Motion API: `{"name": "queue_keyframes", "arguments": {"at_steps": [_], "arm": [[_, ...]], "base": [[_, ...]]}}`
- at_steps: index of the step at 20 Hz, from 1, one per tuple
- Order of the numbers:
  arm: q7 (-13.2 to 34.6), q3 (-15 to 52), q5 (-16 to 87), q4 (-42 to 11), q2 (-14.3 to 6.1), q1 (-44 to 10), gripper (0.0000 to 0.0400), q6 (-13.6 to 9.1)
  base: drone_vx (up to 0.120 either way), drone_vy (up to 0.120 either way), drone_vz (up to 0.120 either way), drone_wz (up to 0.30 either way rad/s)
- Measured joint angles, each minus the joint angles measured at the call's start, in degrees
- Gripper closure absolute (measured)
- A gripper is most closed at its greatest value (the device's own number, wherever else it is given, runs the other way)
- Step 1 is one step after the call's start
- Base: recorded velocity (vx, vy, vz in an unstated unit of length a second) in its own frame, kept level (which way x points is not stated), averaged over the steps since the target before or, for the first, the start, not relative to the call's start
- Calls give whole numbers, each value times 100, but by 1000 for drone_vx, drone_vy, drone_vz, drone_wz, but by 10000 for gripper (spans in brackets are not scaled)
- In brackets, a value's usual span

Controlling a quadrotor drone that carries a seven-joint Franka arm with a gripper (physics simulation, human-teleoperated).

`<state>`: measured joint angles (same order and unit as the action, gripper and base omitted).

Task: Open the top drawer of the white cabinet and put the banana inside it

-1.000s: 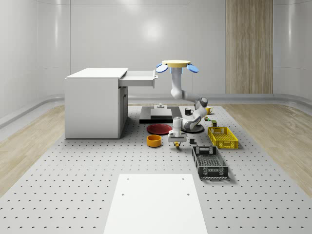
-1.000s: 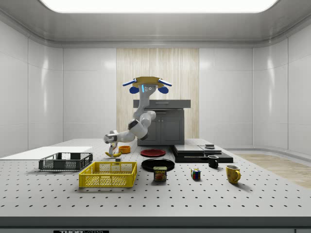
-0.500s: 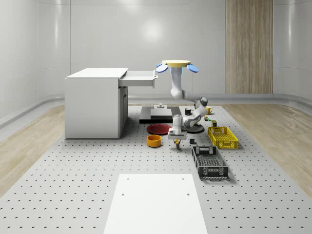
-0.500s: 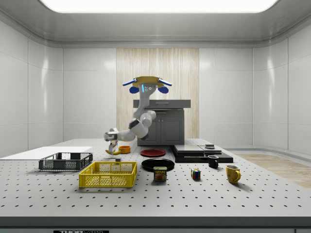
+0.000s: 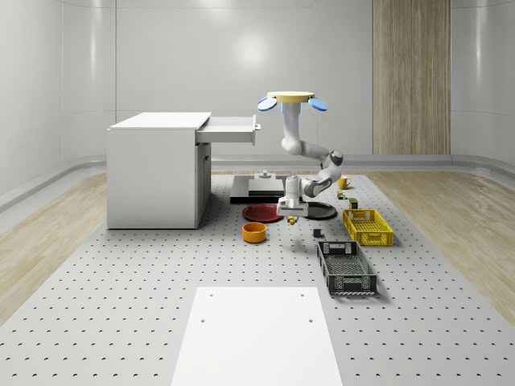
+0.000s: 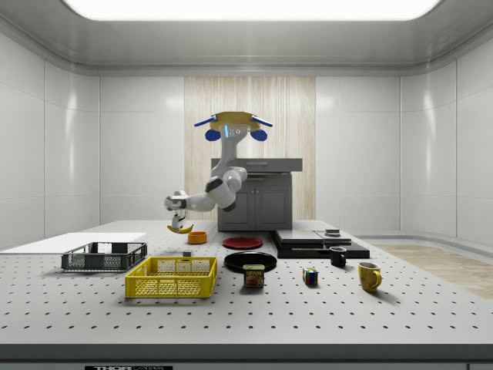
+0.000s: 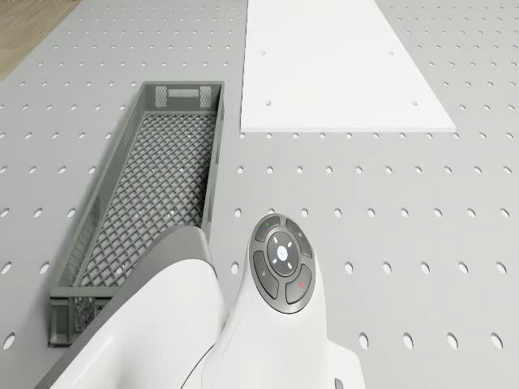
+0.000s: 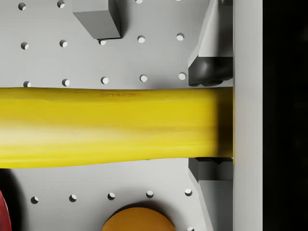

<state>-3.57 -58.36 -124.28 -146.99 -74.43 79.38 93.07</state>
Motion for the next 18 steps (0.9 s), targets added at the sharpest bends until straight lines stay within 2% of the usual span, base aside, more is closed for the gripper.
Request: {"name": "queue_keyframes", "arguments": {"at_steps": [8,13,16,18], "arm": [[59,-32,1,-36,54,-49,208,-83],[82,-32,-16,-44,91,-75,208,-120],[88,-31,-27,-47,112,-90,208,-140],[94,-29,-35,-49,125,-99,208,-152]], "base": [[-5,5,120,0],[-120,120,120,0],[-107,13,120,0],[0,0,120,0]]}}
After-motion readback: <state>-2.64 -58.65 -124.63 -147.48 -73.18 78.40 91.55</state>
